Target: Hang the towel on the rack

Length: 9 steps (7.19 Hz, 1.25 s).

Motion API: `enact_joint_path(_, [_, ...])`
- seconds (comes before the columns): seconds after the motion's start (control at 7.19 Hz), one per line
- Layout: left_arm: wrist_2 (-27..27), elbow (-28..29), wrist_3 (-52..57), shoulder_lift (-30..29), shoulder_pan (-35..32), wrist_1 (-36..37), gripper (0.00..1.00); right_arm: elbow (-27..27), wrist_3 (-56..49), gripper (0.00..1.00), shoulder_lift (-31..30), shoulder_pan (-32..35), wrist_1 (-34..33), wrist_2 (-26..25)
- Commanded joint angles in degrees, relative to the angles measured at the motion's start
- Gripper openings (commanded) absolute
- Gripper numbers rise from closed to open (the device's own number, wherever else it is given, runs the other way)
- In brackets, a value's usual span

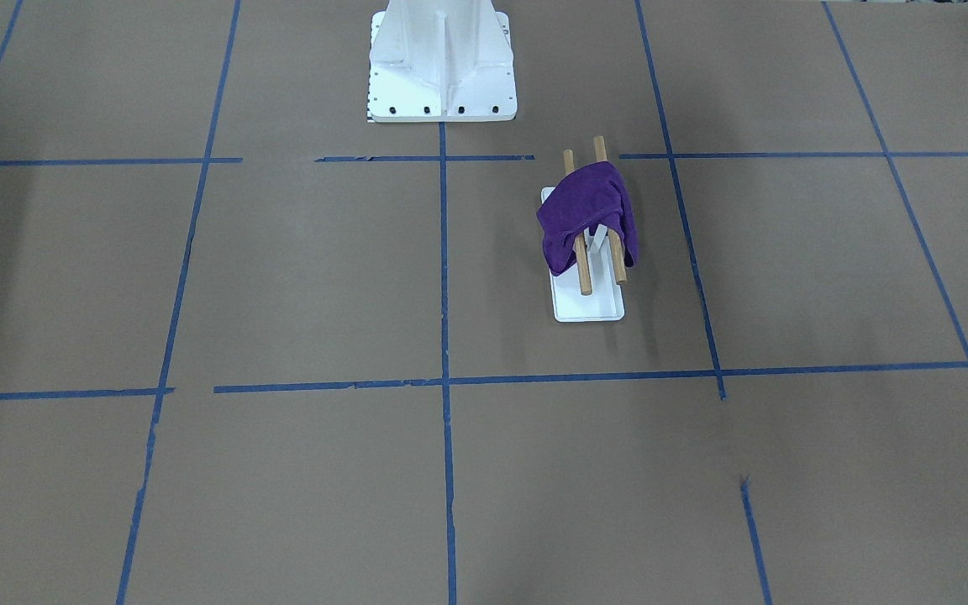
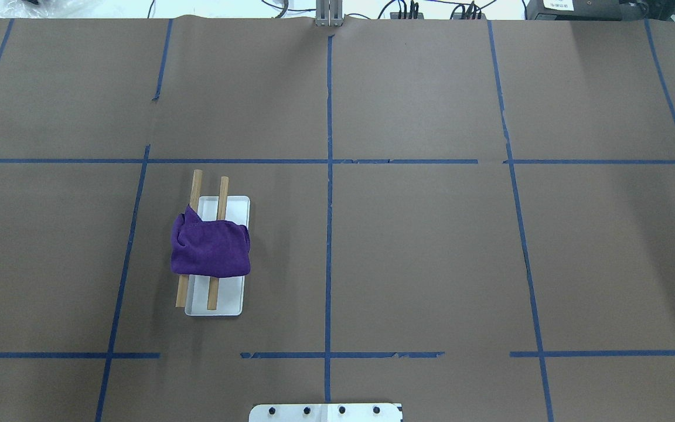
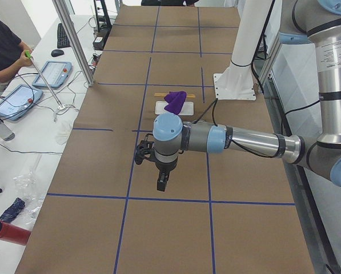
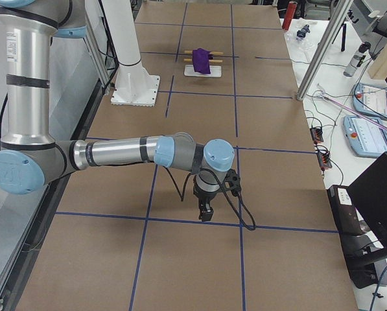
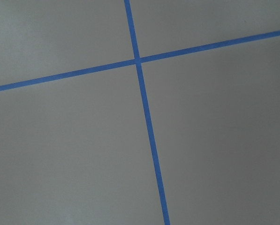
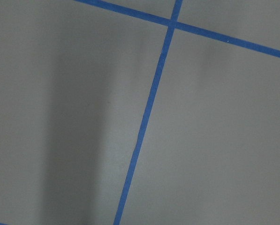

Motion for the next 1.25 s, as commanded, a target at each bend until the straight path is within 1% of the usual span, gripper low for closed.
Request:
enact_joint_path(0.0, [-1.25,2.59,0.07,0.02,0.44,-2.44,1.0,-1.39,0.07,1.0,-0.27,-0.18,0.19,0.15])
enact_joint_path(0.14, [-1.25,4.09,0.16,0.11,1.06,-3.07,1.0,-1.05,0.25,1.0,-0.19,-0.09,0.37,1.19])
enact_joint_path(0.42, [-1.25,4.63,0.16,0.46,1.24,-2.98,1.0,-1.4,0.77,1.0,-0.27,-0.09,3.26,1.2])
enact_joint_path(0.56, [-1.94,4.63,0.16,0.46,1.24,-3.77,1.0,-1.57,3.12,1.0,-0.1,-0.18,5.88,1.2])
enact_joint_path(0.7, [-2.73,4.54,0.16,0.46,1.15,-6.3,1.0,-1.92,6.28,1.0,-0.27,-0.09,8.95,1.2])
enact_joint_path(0.83, [-2.66,4.19,0.16,-0.06,1.15,-8.24,1.0,-1.93,7.62,1.0,-0.27,-0.09,10.03,1.2])
enact_joint_path(1.11, [-2.57,4.63,0.16,-1.82,1.33,-6.6,1.0,-1.75,7.63,1.0,-0.36,-0.09,10.04,1.29])
